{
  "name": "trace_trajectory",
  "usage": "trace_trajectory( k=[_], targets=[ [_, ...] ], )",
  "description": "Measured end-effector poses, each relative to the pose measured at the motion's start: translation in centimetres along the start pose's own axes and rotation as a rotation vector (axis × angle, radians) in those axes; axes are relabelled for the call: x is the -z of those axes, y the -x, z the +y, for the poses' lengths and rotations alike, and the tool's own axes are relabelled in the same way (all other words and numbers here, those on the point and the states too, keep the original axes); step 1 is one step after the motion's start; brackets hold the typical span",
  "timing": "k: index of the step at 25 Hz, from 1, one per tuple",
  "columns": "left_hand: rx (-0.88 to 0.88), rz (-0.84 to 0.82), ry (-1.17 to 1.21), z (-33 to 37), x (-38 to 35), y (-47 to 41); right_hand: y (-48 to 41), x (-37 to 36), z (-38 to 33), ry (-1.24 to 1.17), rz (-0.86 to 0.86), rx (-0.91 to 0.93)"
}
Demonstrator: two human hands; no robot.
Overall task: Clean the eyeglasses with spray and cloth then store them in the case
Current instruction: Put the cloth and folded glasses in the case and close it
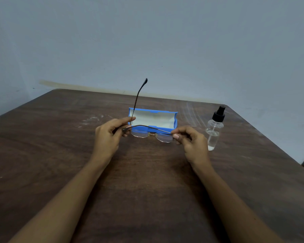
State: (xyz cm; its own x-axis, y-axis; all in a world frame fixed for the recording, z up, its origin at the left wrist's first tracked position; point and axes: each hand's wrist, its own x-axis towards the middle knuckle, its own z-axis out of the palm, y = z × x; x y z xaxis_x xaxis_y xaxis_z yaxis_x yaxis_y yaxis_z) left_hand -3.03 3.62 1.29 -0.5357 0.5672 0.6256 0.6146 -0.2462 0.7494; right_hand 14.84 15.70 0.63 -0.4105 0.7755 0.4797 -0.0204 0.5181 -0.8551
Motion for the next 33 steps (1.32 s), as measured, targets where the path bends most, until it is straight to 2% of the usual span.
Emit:
trace_trajectory(
  k=[6, 11, 17, 29, 33],
  targets=[
    [-0.118, -0.037, -0.143, -0.4, 0.0, -0.1, 0.0, -0.2, 0.2, -0.008, -0.013, -0.007],
    [-0.116, -0.027, -0.139, -0.6, 0.1, -0.1, 0.0, -0.4, 0.1, -0.04, -0.01, -0.018],
    [0.155, -0.073, 0.226, -0.6, -0.1, -0.3, 0.3, 0.2, -0.6, -0.205, -0.052, -0.041],
    [0.477, -0.07, 0.448, -1.1, 0.1, -0.5, 0.3, 0.2, -1.0, -0.34, -0.11, -0.129],
    [0.577, -0.097, 0.524, -1.0, 0.2, -0.3, 0.3, 0.4, -0.8, -0.309, -0.104, -0.158]
  ],
)
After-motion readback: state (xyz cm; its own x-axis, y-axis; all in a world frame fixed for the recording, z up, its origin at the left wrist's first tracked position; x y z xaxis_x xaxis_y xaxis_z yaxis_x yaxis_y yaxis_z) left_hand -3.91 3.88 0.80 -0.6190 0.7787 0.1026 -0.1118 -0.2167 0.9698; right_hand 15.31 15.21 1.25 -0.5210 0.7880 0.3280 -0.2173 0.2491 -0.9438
